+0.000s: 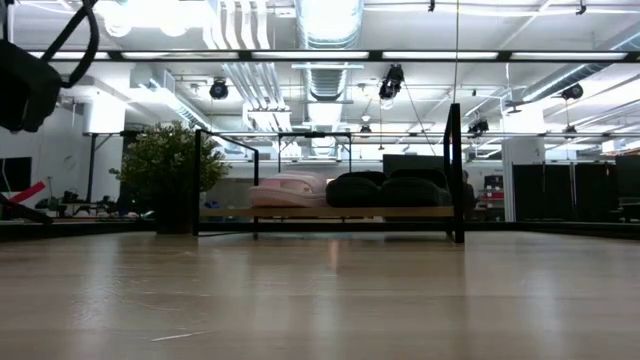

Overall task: Pick and place slides into the shelf
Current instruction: Put the pink slipper on the shelf

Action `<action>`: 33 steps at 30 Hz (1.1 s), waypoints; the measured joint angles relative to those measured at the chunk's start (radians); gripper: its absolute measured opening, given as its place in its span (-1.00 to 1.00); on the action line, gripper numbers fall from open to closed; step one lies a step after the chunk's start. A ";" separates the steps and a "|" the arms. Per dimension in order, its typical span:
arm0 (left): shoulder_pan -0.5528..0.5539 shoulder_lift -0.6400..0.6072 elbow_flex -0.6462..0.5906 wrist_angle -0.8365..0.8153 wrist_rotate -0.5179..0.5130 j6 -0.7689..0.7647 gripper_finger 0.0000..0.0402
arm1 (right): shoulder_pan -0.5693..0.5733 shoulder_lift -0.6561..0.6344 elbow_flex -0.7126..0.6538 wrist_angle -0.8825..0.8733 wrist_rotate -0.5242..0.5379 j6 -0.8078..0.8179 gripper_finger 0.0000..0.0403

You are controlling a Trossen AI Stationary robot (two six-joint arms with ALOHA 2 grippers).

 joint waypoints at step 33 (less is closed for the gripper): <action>-0.004 -0.447 -0.166 -0.535 -0.005 -0.076 0.22 | 0.000 0.000 0.000 0.000 0.000 0.011 -0.61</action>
